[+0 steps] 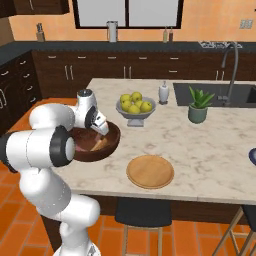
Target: Place one bun and one sausage from the bowl on each plate.
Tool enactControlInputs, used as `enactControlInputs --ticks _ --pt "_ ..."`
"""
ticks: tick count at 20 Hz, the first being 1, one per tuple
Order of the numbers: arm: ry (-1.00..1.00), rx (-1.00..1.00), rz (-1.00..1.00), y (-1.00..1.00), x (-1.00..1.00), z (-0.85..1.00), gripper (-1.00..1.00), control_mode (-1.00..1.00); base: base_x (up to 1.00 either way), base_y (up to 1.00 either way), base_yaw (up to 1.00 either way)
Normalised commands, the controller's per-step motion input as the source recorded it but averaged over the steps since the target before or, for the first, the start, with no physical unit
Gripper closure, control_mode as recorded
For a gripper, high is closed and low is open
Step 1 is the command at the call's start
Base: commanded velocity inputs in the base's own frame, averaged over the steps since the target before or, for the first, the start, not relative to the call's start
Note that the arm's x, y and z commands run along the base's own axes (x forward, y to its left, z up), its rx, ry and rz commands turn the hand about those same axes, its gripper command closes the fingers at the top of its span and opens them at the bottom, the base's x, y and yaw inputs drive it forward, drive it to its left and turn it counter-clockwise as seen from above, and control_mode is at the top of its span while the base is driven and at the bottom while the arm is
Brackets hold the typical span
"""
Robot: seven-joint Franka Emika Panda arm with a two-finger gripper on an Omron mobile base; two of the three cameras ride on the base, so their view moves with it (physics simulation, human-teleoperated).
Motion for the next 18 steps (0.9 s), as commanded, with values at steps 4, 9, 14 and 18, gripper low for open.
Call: enactControlInputs --ticks 4,9,14,18 --pt "-0.06 -0.03 0.28 -0.04 0.43 -0.57 -1.0 -1.0 0.0 0.0 0.0" --pt "-0.14 -0.03 0.33 -0.08 0.53 -0.99 -1.0 -1.0 0.0 0.0 0.0" --pt "0.08 -0.08 0.03 0.0 0.35 -0.26 -1.0 -1.0 0.0 0.0 0.0" --pt "0.0 -0.06 -0.04 0.18 0.47 -0.05 -1.0 -1.0 0.0 0.0 0.0"
